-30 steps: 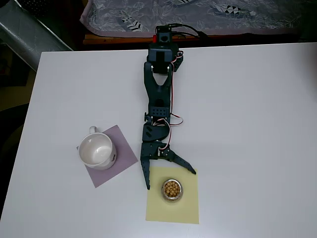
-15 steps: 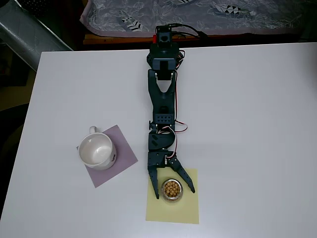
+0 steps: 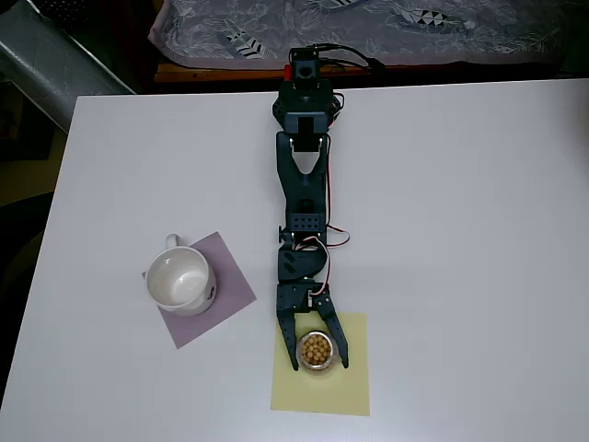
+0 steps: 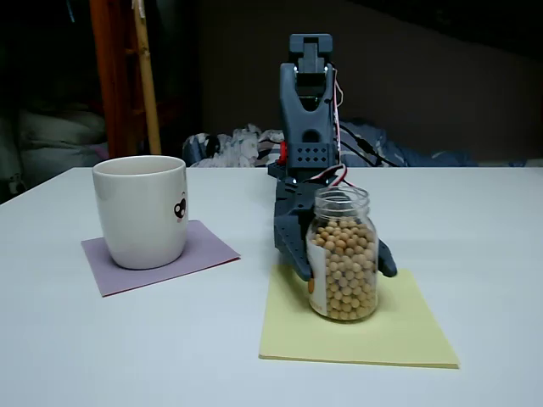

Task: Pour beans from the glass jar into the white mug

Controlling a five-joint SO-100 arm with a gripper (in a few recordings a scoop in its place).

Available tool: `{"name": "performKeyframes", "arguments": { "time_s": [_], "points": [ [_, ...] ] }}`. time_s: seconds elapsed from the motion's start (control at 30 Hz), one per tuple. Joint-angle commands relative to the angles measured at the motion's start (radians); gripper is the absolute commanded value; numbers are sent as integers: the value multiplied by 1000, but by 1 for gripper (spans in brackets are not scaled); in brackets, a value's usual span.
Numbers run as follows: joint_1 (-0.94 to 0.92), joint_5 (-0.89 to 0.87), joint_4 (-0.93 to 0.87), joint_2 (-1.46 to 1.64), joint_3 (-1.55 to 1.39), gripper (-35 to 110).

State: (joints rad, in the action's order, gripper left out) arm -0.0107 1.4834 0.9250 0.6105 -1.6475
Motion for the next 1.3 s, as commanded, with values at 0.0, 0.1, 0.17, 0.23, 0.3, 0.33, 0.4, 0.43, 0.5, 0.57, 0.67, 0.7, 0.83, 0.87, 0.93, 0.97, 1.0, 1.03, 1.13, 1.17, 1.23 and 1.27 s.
{"name": "performKeyframes", "arguments": {
  "time_s": [0.0,0.1,0.17,0.23,0.3,0.33,0.4,0.43,0.5,0.57,0.67,0.7,0.83,0.87,0.93,0.97,1.0,1.03,1.13,1.17,1.23,1.27],
  "points": [
    [-26,-54,5,161,-60,21],
    [-35,-130,5,305,-181,14],
    [-44,-189,5,423,-287,12],
    [-55,-232,5,532,-382,11],
    [-71,-272,-3,635,-468,10],
    [-81,-293,-15,690,-509,10],
    [-107,-345,-52,802,-591,11],
    [-121,-374,-71,859,-634,11],
    [-149,-433,-110,966,-716,11],
    [-173,-494,-146,1055,-792,11],
    [-196,-612,-235,1160,-862,9],
    [-201,-660,-265,1184,-873,9],
    [-213,-810,-327,1192,-879,8],
    [-213,-838,-330,1183,-877,8],
    [-210,-891,-331,1158,-873,7],
    [-209,-907,-331,1140,-867,7],
    [-209,-922,-331,1120,-859,7],
    [-210,-934,-331,1097,-847,7],
    [-224,-976,-328,1025,-810,9],
    [-230,-989,-325,1000,-796,9],
    [-242,-1003,-305,946,-767,8],
    [-249,-1003,-290,919,-755,7]
  ]
}}
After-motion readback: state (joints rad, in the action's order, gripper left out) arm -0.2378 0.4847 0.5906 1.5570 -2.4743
